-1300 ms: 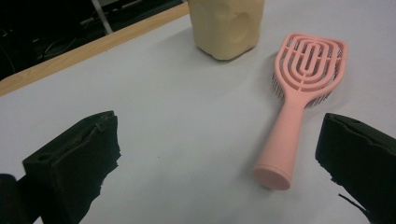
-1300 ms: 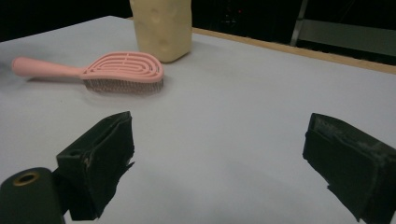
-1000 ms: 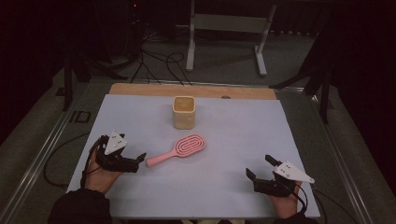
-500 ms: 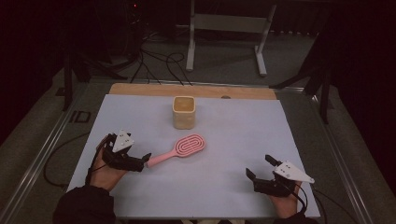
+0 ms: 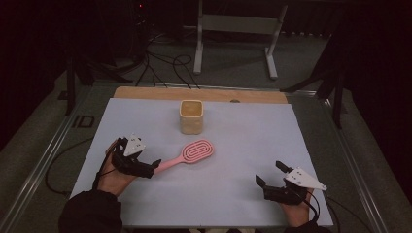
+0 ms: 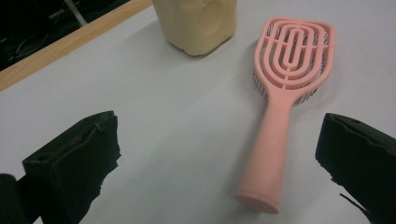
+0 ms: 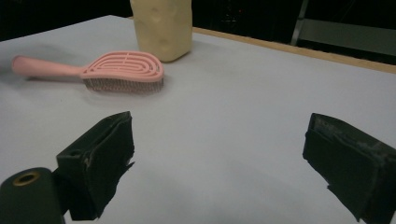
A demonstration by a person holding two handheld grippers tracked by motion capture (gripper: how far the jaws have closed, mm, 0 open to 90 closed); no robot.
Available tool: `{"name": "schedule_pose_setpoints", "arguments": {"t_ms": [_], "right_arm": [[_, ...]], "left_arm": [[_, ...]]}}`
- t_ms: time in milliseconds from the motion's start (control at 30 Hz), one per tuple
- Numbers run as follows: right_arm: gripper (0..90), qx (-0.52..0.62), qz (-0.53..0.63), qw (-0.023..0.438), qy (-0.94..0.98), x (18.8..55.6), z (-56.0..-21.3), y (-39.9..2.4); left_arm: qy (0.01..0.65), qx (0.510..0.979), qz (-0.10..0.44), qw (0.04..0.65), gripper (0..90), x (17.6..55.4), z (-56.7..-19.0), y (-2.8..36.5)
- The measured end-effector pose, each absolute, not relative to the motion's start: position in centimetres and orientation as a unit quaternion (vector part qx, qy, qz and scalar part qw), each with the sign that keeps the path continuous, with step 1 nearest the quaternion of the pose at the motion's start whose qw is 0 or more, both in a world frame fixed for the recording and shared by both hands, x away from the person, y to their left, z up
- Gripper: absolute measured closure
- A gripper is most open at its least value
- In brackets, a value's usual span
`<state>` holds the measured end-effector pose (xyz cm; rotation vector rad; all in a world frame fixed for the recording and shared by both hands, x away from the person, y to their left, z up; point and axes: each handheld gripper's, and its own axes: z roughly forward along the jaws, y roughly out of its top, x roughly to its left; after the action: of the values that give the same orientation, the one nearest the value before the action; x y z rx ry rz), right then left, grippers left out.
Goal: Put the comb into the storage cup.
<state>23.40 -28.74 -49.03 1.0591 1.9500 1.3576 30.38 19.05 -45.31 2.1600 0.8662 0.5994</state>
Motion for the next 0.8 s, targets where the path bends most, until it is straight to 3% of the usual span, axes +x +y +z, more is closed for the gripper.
{"name": "schedule_pose_setpoints", "arguments": {"t_ms": [800], "right_arm": [[8.4,0.392,0.503,0.267,0.723,23.4,-49.0,-28.8]], "left_arm": [[0.309,0.865,0.216,0.331,0.0,31.6,-45.3,17.3]]}}
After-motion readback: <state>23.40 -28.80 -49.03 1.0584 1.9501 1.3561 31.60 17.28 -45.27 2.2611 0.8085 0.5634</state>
